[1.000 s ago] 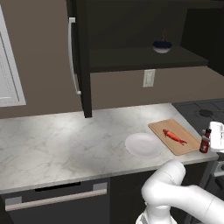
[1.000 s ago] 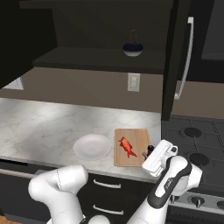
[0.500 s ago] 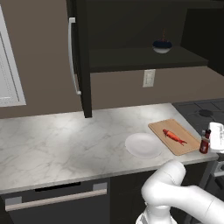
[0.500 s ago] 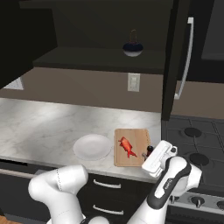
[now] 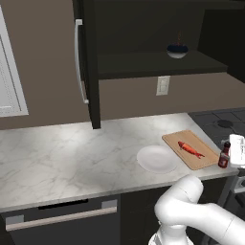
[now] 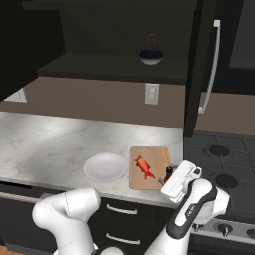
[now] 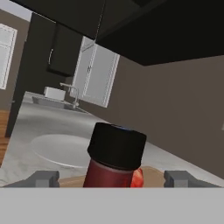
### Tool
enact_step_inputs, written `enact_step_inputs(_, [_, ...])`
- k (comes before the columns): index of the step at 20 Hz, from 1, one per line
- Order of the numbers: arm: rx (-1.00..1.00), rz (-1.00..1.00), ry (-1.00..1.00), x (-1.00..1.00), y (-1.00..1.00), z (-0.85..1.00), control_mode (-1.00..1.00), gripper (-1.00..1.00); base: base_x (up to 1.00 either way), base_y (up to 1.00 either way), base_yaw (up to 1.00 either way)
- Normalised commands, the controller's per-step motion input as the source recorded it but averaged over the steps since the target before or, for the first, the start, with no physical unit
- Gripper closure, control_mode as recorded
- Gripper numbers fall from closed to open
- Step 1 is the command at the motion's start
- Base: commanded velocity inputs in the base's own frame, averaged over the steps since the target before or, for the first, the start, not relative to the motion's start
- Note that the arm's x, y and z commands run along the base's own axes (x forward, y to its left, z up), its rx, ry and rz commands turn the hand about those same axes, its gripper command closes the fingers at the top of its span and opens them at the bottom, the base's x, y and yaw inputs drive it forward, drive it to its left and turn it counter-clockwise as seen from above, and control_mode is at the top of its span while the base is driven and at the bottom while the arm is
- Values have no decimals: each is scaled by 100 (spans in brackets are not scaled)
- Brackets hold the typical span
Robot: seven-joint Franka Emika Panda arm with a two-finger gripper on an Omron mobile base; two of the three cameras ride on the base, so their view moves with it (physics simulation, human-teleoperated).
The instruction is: Pick the fish from the plate and place it on the cutting board. Then pick the condiment bottle from the cabinet and place it next to the cutting board.
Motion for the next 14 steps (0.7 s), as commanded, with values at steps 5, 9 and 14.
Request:
enact_step_inputs(5, [0, 0, 0, 0, 0, -21, -100, -100, 0, 0, 0])
enact_step_inputs(9, [1, 0, 0, 0, 0, -12, -100, -100, 0, 0, 0])
enact_step_inputs(14, [1, 0, 0, -10, -2, -3, -100, -100, 0, 0, 0])
